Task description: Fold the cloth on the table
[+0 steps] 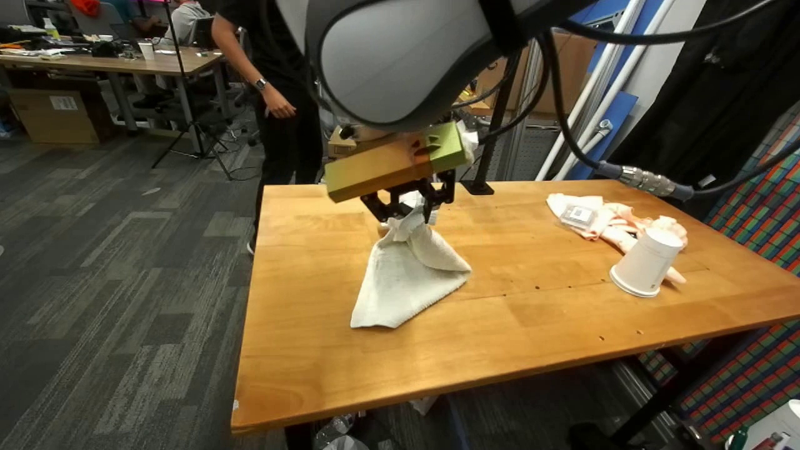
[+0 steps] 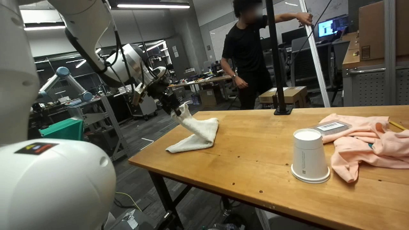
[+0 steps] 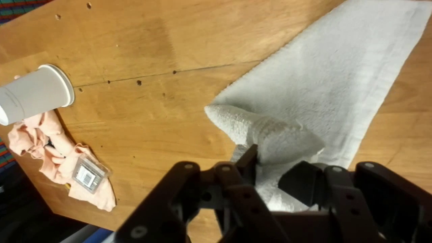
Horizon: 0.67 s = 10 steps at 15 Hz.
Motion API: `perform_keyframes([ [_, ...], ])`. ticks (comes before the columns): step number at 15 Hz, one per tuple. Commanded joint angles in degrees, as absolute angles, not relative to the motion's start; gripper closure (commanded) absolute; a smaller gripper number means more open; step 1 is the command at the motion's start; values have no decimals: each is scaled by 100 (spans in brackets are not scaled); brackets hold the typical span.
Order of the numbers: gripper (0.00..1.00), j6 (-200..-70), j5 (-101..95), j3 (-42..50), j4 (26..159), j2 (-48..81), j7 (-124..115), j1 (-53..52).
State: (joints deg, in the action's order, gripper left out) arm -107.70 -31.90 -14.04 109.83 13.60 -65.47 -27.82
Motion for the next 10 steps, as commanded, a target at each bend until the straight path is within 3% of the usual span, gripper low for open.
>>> perform_keyframes([
  [1,94,-10614,-3382,-1647,10878,1575,-6988,-3042],
  [2,92,-10606,-3389,-1695,10885,1616,-7062,-3111],
  [3,66,-10599,-3406,-1730,10897,1643,-7083,-3164],
  [4,92,-10598,-3412,-1752,10918,1647,-7120,-3219],
  [5,60,-10616,-3385,-1757,10929,1639,-7159,-3259],
  [7,54,-10677,-3345,-1772,11010,1537,-7188,-3316],
  [10,32,-10795,-3254,-1773,11139,1427,-7213,-3338],
])
